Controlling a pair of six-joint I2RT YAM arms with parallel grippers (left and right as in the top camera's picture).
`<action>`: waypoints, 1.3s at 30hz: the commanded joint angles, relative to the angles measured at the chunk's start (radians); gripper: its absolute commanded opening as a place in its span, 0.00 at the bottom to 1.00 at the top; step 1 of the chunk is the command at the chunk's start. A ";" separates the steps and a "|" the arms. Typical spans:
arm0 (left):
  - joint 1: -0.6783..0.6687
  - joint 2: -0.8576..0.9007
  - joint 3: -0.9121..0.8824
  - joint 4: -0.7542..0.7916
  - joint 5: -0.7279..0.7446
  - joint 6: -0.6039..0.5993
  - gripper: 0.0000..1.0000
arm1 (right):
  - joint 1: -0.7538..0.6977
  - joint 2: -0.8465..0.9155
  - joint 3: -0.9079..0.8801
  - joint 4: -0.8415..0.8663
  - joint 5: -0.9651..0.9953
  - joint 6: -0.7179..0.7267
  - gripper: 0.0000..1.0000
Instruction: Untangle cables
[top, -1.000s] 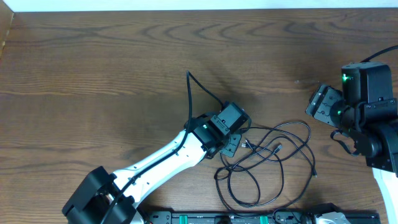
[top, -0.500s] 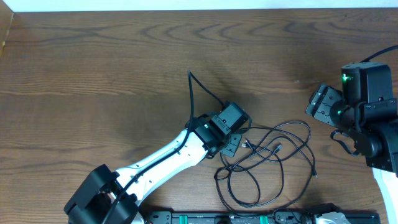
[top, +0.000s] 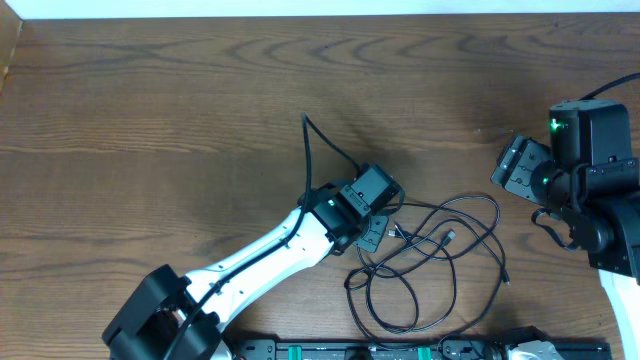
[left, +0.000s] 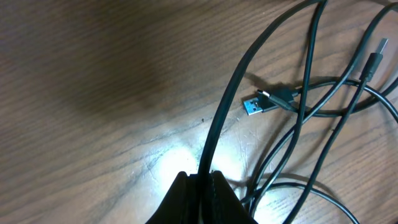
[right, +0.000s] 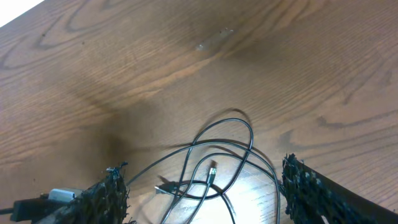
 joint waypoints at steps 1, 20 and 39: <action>0.015 -0.079 0.042 -0.024 -0.005 -0.009 0.08 | -0.006 -0.007 0.011 0.002 0.005 0.013 0.78; 0.539 -0.426 0.694 -0.081 -0.003 0.126 0.07 | -0.006 -0.005 0.011 0.005 -0.039 0.012 0.82; 0.619 -0.415 0.797 0.544 -0.237 0.038 0.07 | -0.005 0.053 -0.167 0.071 -0.441 -0.189 0.91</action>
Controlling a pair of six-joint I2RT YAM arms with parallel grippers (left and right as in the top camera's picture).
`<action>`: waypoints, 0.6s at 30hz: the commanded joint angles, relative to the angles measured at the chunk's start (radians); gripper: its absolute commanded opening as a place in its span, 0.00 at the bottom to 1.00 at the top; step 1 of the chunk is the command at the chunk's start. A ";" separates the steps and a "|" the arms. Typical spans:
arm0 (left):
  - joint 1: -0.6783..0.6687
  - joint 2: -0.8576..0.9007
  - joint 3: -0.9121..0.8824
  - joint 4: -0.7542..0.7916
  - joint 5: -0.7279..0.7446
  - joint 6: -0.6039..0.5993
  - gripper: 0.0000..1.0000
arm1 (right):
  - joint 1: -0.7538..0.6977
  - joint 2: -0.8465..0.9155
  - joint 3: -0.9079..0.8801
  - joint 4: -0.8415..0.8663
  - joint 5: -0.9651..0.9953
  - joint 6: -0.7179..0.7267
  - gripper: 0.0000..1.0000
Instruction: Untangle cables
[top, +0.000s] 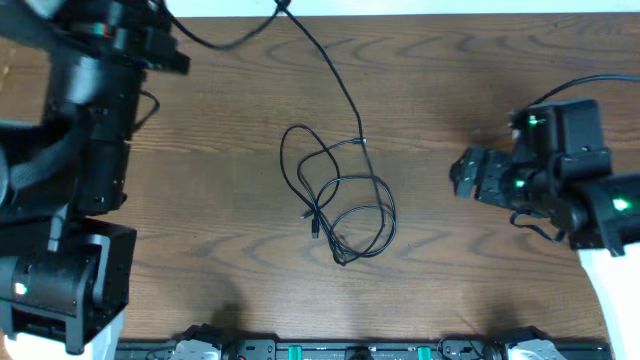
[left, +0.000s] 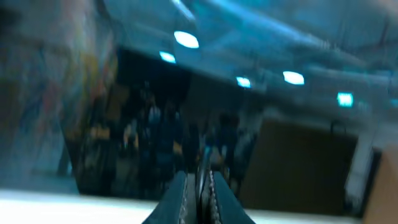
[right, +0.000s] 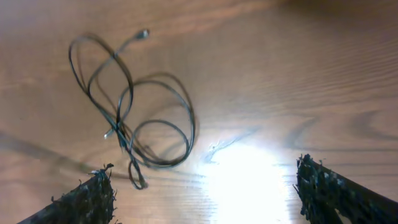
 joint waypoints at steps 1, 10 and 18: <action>0.005 0.002 0.018 0.105 -0.254 -0.096 0.07 | -0.006 0.010 -0.060 0.033 -0.117 -0.050 0.91; 0.005 0.040 0.129 0.344 -0.502 -0.148 0.07 | 0.053 0.014 -0.249 0.256 -0.253 -0.082 0.91; 0.005 0.260 0.573 0.177 -0.502 -0.110 0.07 | 0.169 0.034 -0.351 0.436 -0.251 -0.082 0.93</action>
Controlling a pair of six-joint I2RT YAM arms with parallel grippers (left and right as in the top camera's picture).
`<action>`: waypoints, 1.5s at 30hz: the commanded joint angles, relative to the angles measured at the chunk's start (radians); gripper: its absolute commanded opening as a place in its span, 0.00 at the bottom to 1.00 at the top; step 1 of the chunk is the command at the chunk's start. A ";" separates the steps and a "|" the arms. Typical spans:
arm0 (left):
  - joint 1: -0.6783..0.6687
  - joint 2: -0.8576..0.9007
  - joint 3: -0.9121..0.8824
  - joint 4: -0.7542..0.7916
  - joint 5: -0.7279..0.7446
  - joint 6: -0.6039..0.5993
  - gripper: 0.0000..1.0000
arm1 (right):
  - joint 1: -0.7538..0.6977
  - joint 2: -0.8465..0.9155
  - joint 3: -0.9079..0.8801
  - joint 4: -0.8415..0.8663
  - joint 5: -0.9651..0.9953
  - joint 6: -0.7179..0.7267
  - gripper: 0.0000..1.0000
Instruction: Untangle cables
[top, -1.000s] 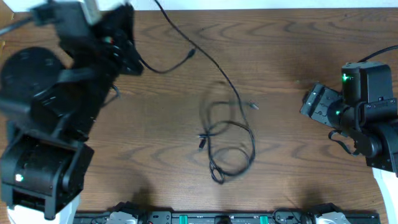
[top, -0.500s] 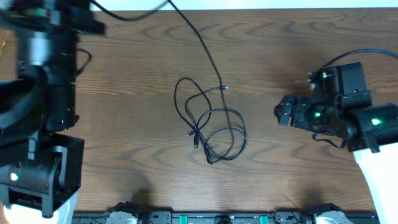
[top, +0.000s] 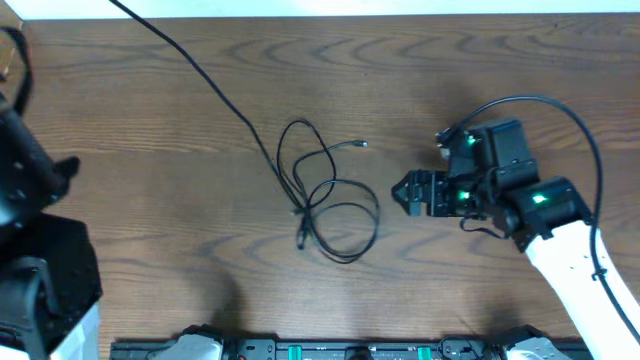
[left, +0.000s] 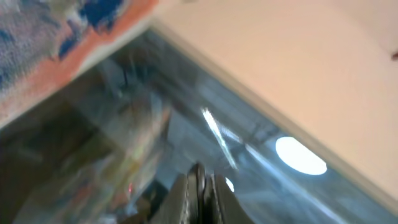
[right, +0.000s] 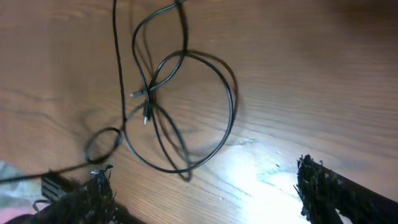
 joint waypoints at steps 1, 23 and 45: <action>0.003 0.107 0.203 -0.048 -0.016 0.014 0.08 | 0.055 0.019 -0.030 0.051 -0.013 -0.013 0.93; 0.003 0.217 0.444 -0.294 -0.016 0.043 0.08 | 0.468 0.415 -0.092 0.450 0.170 0.205 0.74; 0.003 0.241 0.442 -1.045 -0.003 -0.071 0.08 | 0.262 0.212 -0.003 0.357 0.739 0.109 0.01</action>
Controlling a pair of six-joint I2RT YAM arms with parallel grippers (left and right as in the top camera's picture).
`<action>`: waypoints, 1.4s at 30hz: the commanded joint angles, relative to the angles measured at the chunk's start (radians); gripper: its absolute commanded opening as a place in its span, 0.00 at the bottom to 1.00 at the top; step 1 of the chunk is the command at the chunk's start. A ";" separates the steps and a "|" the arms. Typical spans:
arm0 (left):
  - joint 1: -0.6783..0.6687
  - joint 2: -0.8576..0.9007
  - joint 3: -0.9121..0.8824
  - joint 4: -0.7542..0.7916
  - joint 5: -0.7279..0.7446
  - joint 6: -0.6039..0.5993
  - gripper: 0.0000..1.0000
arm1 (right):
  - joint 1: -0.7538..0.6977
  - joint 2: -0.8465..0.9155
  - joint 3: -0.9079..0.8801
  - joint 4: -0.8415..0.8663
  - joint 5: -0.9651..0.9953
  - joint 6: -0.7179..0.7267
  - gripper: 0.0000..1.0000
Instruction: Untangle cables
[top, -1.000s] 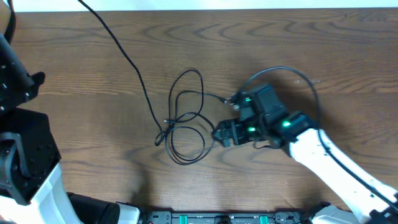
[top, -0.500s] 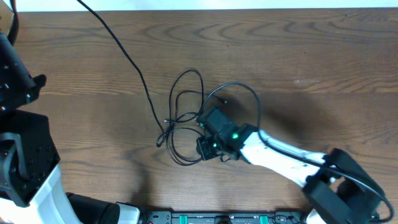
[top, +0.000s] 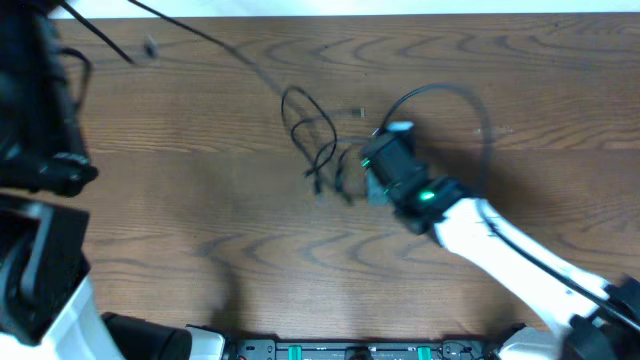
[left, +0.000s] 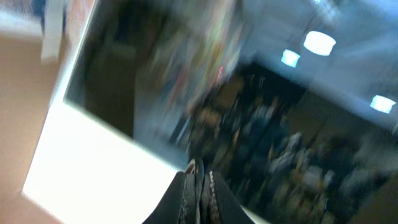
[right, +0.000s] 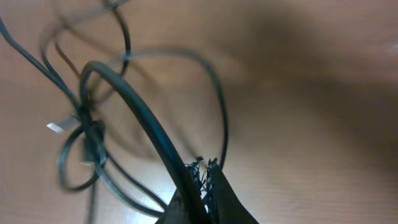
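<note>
The black cable tangle (top: 318, 140) lies in blurred loops on the wooden table, left of centre-top. One strand (top: 215, 42) runs taut from it up and off the top left. My right gripper (top: 365, 178) is at the tangle's right edge, shut on a thick black loop (right: 140, 118); the knot (right: 87, 134) sits just beyond its fingertips (right: 200, 169). My left gripper (left: 198, 180) is raised high and faces the room, shut with a thin dark strand pinched between its fingers. Its fingers are outside the overhead view.
The left arm's body (top: 40, 120) towers over the table's left side. The right arm (top: 520, 260) reaches in diagonally from the lower right. A loose loop of the arm's own cable (top: 450, 100) arcs above the right gripper. The table's far edge (top: 400, 14) is close behind the tangle.
My right gripper was open, just right of the tangle; now it is at the tangle and shut on a loop. The tangle sits a little farther back. The left gripper stays shut, held high.
First my left gripper was shut on a cable at the tangle near the table's front, the right gripper open far right. Then the left arm stood raised at the left with a strand taut and the tangle mid-table. The right gripper came nearer, and now grips a loop.
</note>
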 joint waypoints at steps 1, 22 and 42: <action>0.003 0.025 0.002 -0.118 -0.001 -0.116 0.08 | -0.072 -0.077 0.018 -0.011 0.045 -0.026 0.01; 0.003 0.083 -0.060 -0.801 0.104 -0.477 0.08 | -0.205 -0.242 0.090 0.055 -0.222 -0.187 0.01; 0.002 -0.107 -0.832 -0.597 0.179 -0.510 0.08 | -0.228 -0.245 0.099 -0.050 -0.225 -0.227 0.01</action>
